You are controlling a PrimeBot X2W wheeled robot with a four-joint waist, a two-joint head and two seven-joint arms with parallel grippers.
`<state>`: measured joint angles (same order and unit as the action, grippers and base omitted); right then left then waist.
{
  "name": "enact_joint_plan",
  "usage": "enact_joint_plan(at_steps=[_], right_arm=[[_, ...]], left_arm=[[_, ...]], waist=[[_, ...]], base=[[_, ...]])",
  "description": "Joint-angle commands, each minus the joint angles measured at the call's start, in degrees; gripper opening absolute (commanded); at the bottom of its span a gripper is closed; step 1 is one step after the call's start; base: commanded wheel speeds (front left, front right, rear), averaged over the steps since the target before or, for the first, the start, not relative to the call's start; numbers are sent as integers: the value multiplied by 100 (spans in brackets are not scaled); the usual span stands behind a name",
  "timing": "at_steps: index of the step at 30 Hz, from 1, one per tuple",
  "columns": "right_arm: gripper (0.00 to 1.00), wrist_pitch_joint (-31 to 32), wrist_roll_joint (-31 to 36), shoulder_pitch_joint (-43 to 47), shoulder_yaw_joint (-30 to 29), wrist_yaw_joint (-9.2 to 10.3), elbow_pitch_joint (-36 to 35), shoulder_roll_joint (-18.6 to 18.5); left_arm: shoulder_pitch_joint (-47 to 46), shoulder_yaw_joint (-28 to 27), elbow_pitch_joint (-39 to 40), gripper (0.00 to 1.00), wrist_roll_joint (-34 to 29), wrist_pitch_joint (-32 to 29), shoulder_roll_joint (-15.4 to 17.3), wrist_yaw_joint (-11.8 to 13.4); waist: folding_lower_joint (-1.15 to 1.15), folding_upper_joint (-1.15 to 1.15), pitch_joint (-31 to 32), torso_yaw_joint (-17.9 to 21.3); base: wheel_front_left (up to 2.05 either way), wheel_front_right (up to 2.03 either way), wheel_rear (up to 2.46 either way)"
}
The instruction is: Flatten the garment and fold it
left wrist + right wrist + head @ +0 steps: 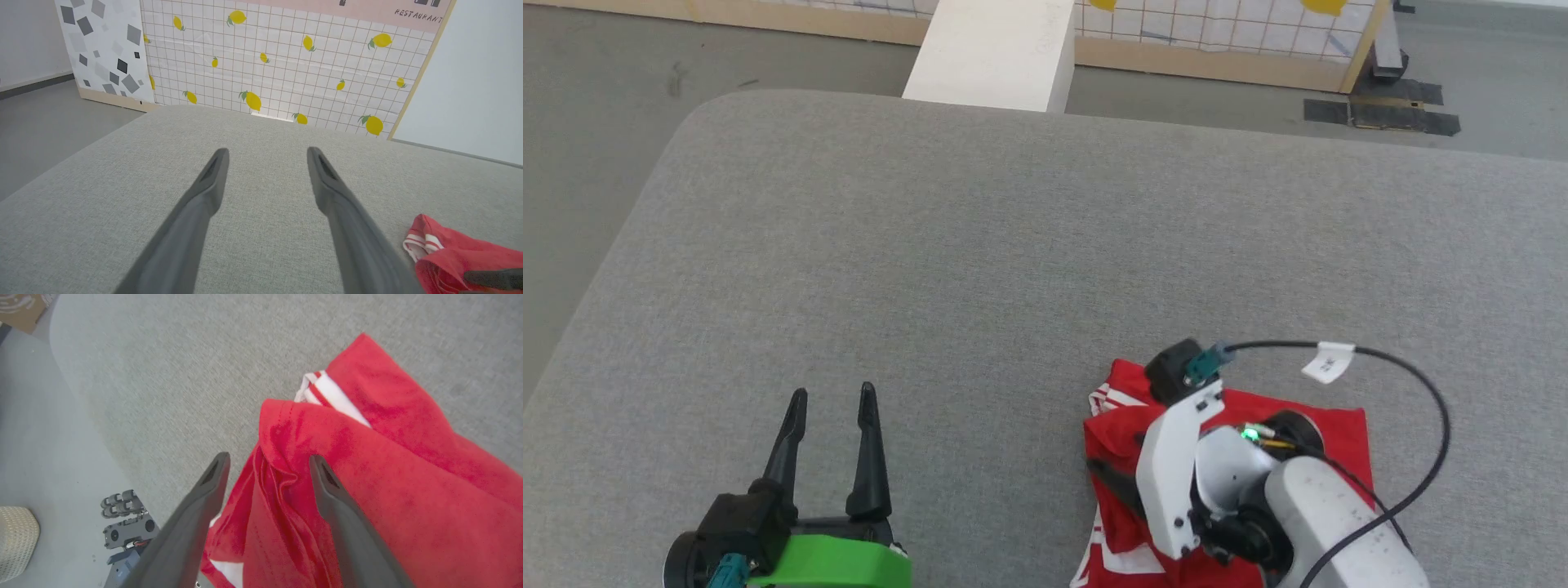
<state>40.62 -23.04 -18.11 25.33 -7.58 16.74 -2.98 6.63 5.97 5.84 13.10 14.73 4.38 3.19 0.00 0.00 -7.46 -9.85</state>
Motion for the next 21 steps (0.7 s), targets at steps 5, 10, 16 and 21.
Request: enact_joint_plan(at_steps=[5, 10, 16, 21], right_arm=[[100, -283, -152, 61, -578, 9, -740, -126], [100, -551, 248, 701, -1543, 9, -1600, -574], [100, -409, 440, 1771, -2536, 9, -2304, -409], [100, -363, 642, 2209, -2821, 9, -2287, -214]], left_arm=[[-38, -80, -24, 100, -55, 27, -51, -48], [33, -140, -4, 100, -87, 27, -63, -74], [68, -168, 23, 100, -120, 27, -72, -124], [37, -158, 41, 100, -180, 27, -77, -166]], waist=[[0, 0, 78, 165], [0, 0, 116, 278], [0, 0, 45, 379], [0, 0, -35, 371]], base=[[0, 0, 0], [0, 0, 0], [0, 0, 0], [0, 0, 0]])
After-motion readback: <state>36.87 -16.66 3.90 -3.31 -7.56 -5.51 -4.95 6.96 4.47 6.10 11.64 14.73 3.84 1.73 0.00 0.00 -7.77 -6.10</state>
